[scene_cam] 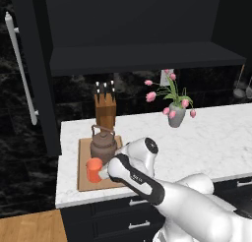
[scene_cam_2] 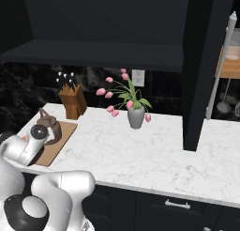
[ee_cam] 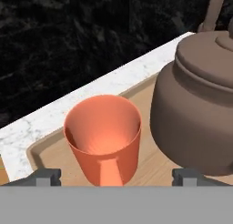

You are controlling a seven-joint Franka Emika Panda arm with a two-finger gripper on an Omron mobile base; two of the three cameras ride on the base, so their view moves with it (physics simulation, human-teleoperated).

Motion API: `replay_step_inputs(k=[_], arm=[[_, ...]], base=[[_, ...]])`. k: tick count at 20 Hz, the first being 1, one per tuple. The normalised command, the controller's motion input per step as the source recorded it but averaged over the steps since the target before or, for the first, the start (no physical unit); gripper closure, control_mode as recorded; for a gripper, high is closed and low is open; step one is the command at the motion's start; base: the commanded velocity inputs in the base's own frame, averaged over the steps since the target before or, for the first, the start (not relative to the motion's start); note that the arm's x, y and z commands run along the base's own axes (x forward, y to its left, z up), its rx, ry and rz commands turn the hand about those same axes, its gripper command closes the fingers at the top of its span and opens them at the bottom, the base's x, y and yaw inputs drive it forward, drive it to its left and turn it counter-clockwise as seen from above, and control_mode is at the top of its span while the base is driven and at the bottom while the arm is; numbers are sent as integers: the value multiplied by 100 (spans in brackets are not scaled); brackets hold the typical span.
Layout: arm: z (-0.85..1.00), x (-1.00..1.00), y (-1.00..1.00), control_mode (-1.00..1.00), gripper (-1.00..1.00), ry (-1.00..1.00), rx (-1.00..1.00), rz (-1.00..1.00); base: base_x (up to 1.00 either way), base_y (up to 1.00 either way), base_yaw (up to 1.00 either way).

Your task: Pick the kettle from the counter and place it on the tray. Then pick the mug from the cabinet and place it on the tray. Then close the cabinet doors.

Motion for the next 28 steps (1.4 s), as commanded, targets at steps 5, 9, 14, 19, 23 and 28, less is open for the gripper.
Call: replay_step_inputs(k=[5,9,14,19,23,28], arm=[[100,-27,-11,-100,-100,0,-3,-10],[100,-38,-9,-100,-100,2,-9,-13],[53,-18,-5,-100,-100,8,-5,-13],[0,0,0,-100,-100,0,0,-1],[24,-16,-6,-100,-100,2,0,-1],[59,-47,-37,-100,-100,1,0,-10]], base=[[0,0,0],[0,0,0],[0,0,0],[0,0,0],[0,0,0],[0,0,0]])
